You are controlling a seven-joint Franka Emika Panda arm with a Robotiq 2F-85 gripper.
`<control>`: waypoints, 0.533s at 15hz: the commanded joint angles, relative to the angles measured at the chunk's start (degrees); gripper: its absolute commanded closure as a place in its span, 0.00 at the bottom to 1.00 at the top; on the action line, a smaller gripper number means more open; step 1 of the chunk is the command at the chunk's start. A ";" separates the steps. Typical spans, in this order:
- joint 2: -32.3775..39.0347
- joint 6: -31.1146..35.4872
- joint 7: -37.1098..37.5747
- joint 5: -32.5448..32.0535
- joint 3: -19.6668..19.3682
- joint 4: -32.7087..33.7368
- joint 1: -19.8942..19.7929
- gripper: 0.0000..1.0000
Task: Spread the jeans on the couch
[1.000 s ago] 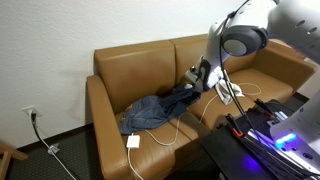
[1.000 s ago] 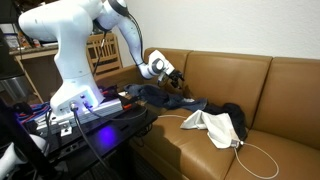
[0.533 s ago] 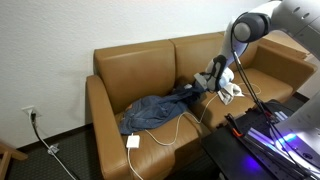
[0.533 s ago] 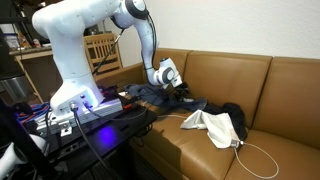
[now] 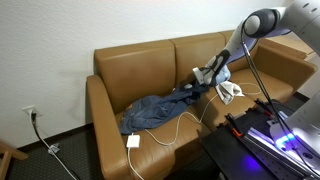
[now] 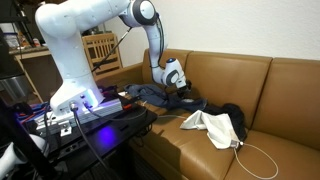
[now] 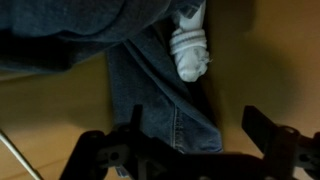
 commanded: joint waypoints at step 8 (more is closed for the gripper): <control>13.34 -6.01 -6.44 -15.09 23.73 6.50 -31.29 0.00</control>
